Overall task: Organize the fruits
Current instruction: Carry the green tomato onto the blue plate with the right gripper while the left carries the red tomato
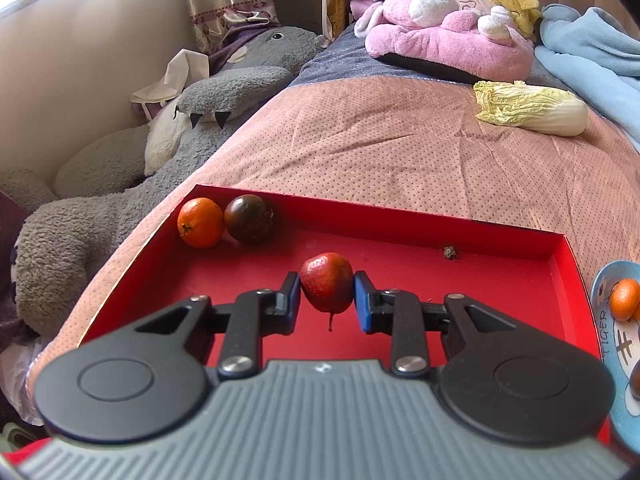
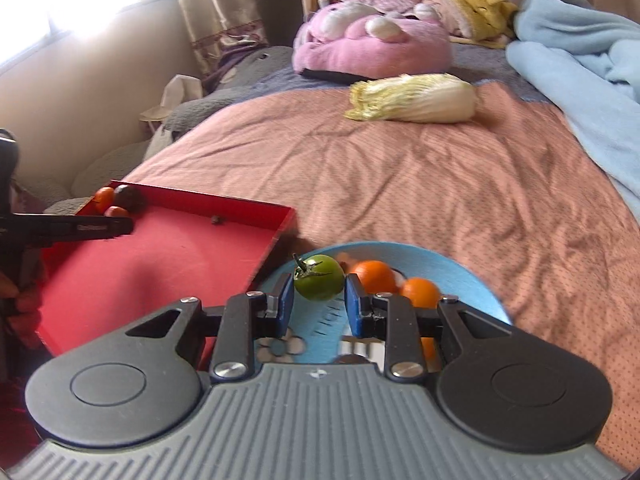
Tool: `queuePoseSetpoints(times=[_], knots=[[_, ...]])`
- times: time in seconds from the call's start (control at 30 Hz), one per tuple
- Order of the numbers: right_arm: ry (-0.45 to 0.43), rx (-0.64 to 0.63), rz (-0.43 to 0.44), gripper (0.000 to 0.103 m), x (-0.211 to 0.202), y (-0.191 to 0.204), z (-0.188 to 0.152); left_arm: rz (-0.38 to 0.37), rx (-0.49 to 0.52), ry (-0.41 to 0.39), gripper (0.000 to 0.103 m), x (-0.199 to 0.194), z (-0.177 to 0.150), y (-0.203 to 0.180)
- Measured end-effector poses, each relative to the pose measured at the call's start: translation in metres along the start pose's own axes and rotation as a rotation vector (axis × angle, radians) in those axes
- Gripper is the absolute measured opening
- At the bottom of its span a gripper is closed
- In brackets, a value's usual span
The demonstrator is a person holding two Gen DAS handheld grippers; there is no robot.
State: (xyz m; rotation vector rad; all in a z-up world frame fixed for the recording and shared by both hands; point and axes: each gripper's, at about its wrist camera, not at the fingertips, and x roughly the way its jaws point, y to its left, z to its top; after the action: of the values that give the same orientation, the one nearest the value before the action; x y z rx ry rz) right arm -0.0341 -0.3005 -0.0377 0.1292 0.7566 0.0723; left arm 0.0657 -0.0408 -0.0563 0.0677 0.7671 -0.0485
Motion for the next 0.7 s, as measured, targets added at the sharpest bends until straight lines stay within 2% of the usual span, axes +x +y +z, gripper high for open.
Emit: queuePoseSetpoints(times=[0.1,0.47,0.5,0.53,0.6,0.7], knots=[[0.018,0.008,-0.031,0.032,0.007,-0.01,-0.006,0.001,0.004,-0.001,0.032,0.0,-0.001,-0.001],[0.027,0.015,-0.053,0.033,0.016,-0.016,-0.009,0.001,0.015,0.001,0.032,0.001,-0.001,-0.003],[0.024,0.022,-0.05,0.037,0.015,-0.017,-0.009,0.001,0.015,0.002,0.032,0.001,-0.001,-0.003],[0.018,0.029,-0.049,0.047,0.013,-0.018,-0.009,0.0,0.016,0.002,0.032,0.001,-0.001,-0.003],[0.003,0.03,-0.056,0.059,0.009,-0.018,-0.009,-0.002,0.02,0.001,0.032,0.001,-0.001,-0.004],[-0.01,0.022,-0.051,0.062,0.002,-0.017,-0.009,-0.004,0.025,0.001,0.032,0.001,-0.001,-0.005]])
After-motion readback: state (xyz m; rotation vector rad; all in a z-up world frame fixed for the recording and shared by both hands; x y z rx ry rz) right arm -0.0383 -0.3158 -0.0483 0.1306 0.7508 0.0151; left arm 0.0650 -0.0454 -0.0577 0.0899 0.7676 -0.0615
